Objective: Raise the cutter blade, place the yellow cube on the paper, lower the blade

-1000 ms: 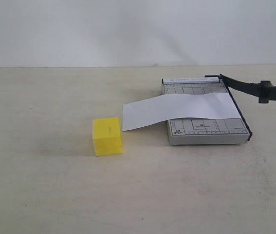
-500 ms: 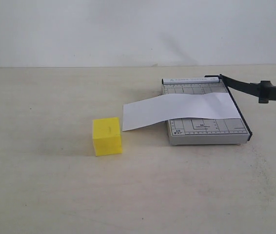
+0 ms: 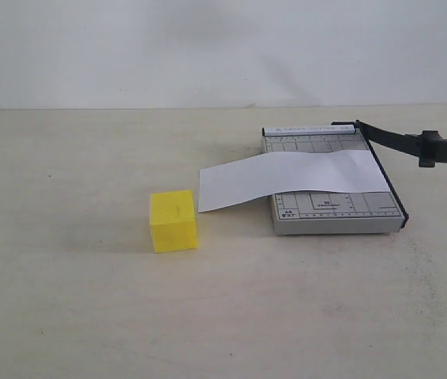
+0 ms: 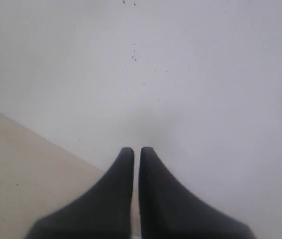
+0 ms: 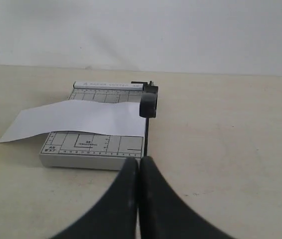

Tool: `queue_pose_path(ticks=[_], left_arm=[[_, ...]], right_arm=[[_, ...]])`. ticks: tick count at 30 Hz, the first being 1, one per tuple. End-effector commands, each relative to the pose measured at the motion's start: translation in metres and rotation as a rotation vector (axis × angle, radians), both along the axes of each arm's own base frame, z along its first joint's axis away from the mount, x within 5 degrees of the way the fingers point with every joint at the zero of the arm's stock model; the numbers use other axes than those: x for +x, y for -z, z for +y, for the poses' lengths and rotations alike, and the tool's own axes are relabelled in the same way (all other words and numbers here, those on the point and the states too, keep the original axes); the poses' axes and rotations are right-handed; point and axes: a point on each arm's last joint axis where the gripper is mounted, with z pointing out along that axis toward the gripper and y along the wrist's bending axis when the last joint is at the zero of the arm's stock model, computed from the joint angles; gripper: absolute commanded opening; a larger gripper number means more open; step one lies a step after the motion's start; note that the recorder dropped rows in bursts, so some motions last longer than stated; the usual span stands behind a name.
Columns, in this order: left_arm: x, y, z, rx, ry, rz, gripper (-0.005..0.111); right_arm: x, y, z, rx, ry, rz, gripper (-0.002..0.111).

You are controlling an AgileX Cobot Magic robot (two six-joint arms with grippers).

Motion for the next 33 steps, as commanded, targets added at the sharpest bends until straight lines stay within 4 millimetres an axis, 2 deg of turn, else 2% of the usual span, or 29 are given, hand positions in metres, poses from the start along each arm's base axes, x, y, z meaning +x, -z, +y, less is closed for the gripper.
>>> queue_pose_path(ticks=[1,3,6,8,11,15,18,19,20,21,22,23,24,25,26,29,30,31,33], left_arm=[[-0.002,-0.021,-0.006,0.133,0.051,0.011,0.004],[0.004,-0.036,-0.008,0.204,0.058,0.034,0.004],[0.016,-0.076,-0.009,0.448,0.019,-0.003,0.004],[0.031,-0.105,-0.011,0.562,0.002,-0.013,0.004],[0.06,-0.141,-0.016,0.62,-0.001,-0.007,0.004],[0.101,-0.174,-0.031,0.636,0.081,0.026,0.004],[0.12,-0.183,-0.059,0.716,0.243,0.048,0.004],[0.127,-0.177,-0.08,0.774,0.366,0.073,0.004],[0.129,-0.171,-0.093,0.802,0.43,0.086,0.004],[0.132,-0.156,-0.115,0.836,0.549,0.123,0.004],[0.133,-0.147,-0.127,0.851,0.606,0.141,0.004],[0.135,-0.131,-0.15,0.879,0.699,0.173,0.004],[0.136,-0.123,-0.162,0.889,0.735,0.179,0.004],[0.14,-0.109,-0.185,0.884,0.774,0.18,0.004],[0.144,-0.1,-0.196,0.877,0.78,0.183,0.004],[0.17,-0.044,-0.249,0.92,0.77,0.195,0.004],[0.179,-0.033,-0.261,0.927,0.749,0.178,0.004],[0.193,-0.014,-0.275,0.929,0.726,0.195,0.004],[0.215,0.007,-0.295,0.872,0.69,0.226,0.004]], right_arm=[[0.005,0.008,0.001,0.069,0.01,-0.077,0.0],[0.009,0.015,0.001,0.113,0.018,-0.113,0.0],[0.013,0.028,0.0,0.122,0.036,-0.163,0.0],[0.014,0.03,0.0,0.124,0.038,-0.166,0.0],[0.017,0.032,0.0,0.111,0.038,-0.14,0.0],[0.025,0.038,0.001,0.111,0.044,-0.066,0.0],[0.032,0.044,0.001,0.137,0.053,0.009,0.0],[0.038,0.049,0.002,0.131,0.057,0.063,0.0],[0.04,0.051,0.002,0.128,0.058,0.088,0.0],[0.044,0.055,0.002,0.124,0.061,0.129,0.0],[0.045,0.057,0.003,0.122,0.062,0.15,0.0],[0.047,0.061,0.003,0.127,0.065,0.184,0.0],[0.048,0.062,0.003,0.142,0.069,0.197,0.0],[0.049,0.063,0.004,0.178,0.078,0.211,0.0],[0.049,0.063,0.004,0.196,0.082,0.215,0.0],[0.049,0.064,0.005,0.217,0.084,0.234,0.0],[0.048,0.065,0.005,0.217,0.082,0.245,0.0],[0.048,0.066,0.005,0.217,0.081,0.253,0.0],[0.048,0.066,0.005,0.23,0.086,0.253,0.0]])
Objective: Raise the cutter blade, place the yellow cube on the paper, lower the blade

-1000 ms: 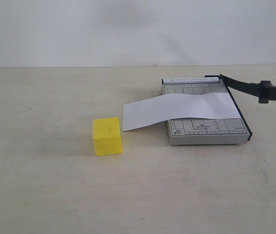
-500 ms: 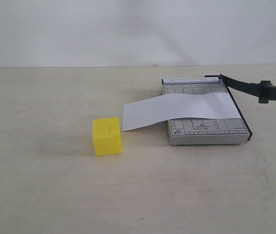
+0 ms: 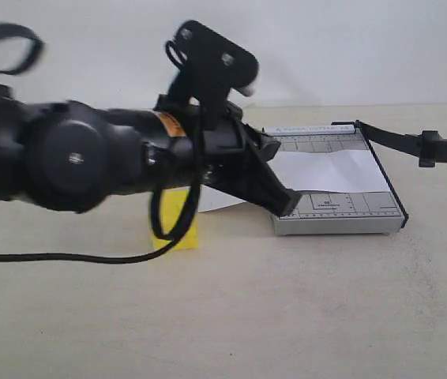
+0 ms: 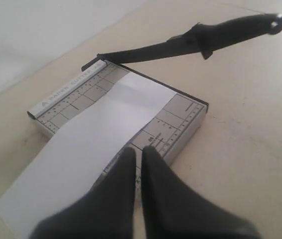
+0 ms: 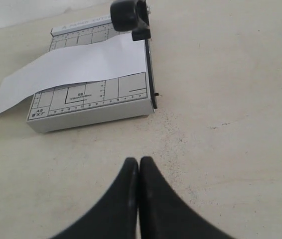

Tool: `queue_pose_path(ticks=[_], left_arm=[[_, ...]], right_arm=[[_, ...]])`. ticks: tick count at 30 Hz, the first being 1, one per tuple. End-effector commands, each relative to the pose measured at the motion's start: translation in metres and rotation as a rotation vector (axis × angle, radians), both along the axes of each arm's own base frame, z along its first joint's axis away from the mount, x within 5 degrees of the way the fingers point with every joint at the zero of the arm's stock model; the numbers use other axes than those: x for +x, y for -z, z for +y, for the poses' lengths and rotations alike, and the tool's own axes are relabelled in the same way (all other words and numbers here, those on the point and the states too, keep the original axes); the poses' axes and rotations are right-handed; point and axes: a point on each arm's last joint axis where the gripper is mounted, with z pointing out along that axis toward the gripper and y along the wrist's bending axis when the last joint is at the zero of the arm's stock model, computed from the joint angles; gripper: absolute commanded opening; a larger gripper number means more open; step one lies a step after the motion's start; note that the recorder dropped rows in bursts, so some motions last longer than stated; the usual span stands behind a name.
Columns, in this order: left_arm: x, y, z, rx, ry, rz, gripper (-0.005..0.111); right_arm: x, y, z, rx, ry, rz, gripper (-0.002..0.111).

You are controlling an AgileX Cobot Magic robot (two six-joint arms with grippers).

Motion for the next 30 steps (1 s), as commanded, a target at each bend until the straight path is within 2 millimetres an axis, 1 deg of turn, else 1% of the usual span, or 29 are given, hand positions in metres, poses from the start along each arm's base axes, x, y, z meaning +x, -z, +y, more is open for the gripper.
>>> queue_pose_path(ticks=[1,2,3,6,9,10,12,14,15,18,21,24,26,30], left_arm=[[0.039,0.038,-0.038,-0.069,-0.099,0.005,0.004],[0.045,0.04,-0.044,-0.082,-0.11,0.009,0.004],[0.05,0.047,-0.052,-0.081,-0.111,0.016,0.004],[0.068,0.054,-0.072,-0.105,-0.114,-0.006,0.004],[0.085,0.065,-0.088,-0.13,-0.134,0.0,0.004],[0.089,0.073,-0.092,-0.132,-0.147,0.009,0.004],[0.098,0.083,-0.098,-0.177,-0.21,0.043,0.004],[0.104,0.089,-0.1,-0.241,-0.291,0.081,0.004],[0.107,0.093,-0.1,-0.291,-0.361,0.112,0.004],[0.114,0.097,-0.097,-0.382,-0.497,0.13,0.004],[0.117,0.1,-0.102,-0.362,-0.477,0.124,0.004],[0.117,0.112,-0.109,-0.269,-0.407,0.12,0.004],[0.117,0.122,-0.113,-0.228,-0.38,0.148,0.004],[0.118,0.134,-0.115,-0.19,-0.407,0.183,0.004]], right_arm=[[0.0,0.002,0.0,0.016,0.007,0.019,0.0],[0.0,0.002,0.0,0.019,0.008,0.019,0.0],[0.0,0.002,0.0,0.019,0.008,0.019,0.0],[0.0,0.002,0.0,0.019,0.009,0.019,0.0],[0.0,0.002,0.0,0.019,0.009,0.019,0.0],[0.0,0.002,0.0,0.022,0.009,0.019,0.0],[0.0,0.002,0.0,0.028,0.011,0.02,0.0],[0.0,0.002,0.0,0.03,0.012,0.02,0.0],[0.0,0.002,0.0,0.033,0.013,0.02,0.0],[0.0,0.002,0.0,0.036,0.014,0.021,0.0],[0.0,0.002,0.0,0.036,0.014,0.021,0.0],[0.0,0.002,0.0,0.036,0.014,0.021,0.0],[0.0,0.002,0.0,0.036,0.014,0.021,0.0],[0.0,0.002,0.0,0.042,0.018,0.021,0.0]])
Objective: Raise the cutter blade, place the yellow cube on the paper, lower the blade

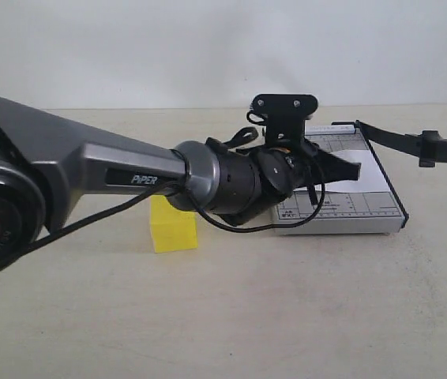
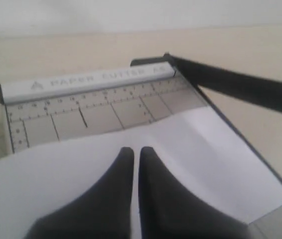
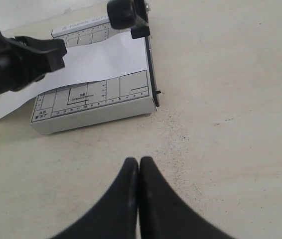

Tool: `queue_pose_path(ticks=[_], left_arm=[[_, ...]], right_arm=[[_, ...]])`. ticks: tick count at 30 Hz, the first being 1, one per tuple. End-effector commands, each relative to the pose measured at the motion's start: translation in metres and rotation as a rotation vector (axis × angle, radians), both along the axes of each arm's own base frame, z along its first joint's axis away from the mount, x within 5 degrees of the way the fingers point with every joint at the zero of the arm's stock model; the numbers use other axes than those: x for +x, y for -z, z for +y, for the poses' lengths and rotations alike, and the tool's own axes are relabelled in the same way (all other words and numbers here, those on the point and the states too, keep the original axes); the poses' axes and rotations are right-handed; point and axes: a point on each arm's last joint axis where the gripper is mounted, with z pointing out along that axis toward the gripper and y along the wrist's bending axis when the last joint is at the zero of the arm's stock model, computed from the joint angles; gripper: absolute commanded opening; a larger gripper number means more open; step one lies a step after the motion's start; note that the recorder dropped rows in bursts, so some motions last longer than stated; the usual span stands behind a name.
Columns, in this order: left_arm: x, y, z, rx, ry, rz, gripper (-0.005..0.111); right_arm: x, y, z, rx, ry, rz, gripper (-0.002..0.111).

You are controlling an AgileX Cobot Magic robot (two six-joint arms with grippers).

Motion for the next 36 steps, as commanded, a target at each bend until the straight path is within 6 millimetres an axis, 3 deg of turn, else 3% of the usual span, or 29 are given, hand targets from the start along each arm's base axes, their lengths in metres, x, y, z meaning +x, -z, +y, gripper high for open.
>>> queue_pose_path(ticks=[1,13,24,30,36], left_arm=[[-0.001,0.015,-0.004,0.039,-0.014,0.048,0.004],[-0.008,0.049,-0.029,0.112,0.247,0.142,0.004],[0.004,0.059,-0.031,0.034,0.101,0.161,0.004],[0.012,0.035,-0.041,-0.052,0.094,0.131,0.004],[0.01,-0.041,-0.04,-0.126,-0.006,-0.03,0.004]], right_arm=[[0.0,0.002,0.0,0.007,0.004,0.011,0.0],[0.0,0.002,0.0,0.013,0.006,0.011,0.0],[0.0,0.002,0.0,0.037,0.019,0.015,0.0],[0.0,0.002,0.0,0.051,0.022,0.019,0.0],[0.0,0.002,0.0,0.051,0.023,0.017,0.0]])
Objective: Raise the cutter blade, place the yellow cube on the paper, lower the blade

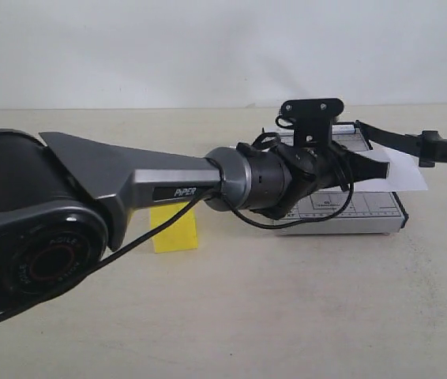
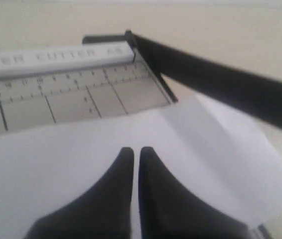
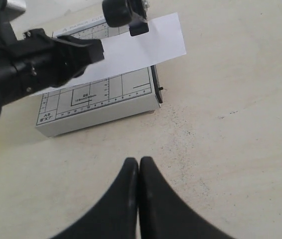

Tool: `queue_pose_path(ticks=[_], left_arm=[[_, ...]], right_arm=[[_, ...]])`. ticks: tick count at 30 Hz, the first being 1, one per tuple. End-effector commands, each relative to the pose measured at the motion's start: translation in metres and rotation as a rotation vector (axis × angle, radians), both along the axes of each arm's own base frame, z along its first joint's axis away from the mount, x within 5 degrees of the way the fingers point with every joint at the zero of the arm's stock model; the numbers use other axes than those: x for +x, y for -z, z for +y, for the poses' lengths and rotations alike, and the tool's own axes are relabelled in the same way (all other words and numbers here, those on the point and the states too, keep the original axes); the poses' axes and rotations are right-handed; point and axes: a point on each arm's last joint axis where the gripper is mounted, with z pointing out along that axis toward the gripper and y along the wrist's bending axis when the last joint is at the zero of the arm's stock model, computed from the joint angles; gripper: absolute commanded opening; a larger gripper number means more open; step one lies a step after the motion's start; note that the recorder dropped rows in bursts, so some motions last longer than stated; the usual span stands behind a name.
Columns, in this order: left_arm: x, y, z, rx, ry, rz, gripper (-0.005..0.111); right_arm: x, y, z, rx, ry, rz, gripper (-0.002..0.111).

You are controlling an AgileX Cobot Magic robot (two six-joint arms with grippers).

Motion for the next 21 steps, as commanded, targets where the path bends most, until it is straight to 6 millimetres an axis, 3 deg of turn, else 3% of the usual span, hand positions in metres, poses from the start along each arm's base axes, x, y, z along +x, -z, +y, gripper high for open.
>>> queue_pose_path(ticks=[1,7,12,17,21], left_arm=[[-0.009,-0.053,-0.002,-0.063,-0.064,-0.091,0.004],[-0.049,-0.088,0.01,-0.011,-0.282,-0.253,0.004],[-0.106,-0.1,0.031,0.06,-0.273,-0.269,0.004],[-0.139,-0.112,0.066,0.067,-0.269,-0.246,0.004],[-0.153,-0.121,0.098,0.124,-0.28,-0.252,0.004]], right_arm=[[0.0,0.001,0.0,0.002,0.003,0.004,0.0],[0.0,0.001,0.0,0.002,0.003,0.004,0.0],[0.0,0.001,0.0,0.001,0.004,0.002,0.0],[0.0,0.001,0.0,0.001,0.004,0.002,0.0],[0.0,0.001,0.0,0.001,0.004,0.002,0.0]])
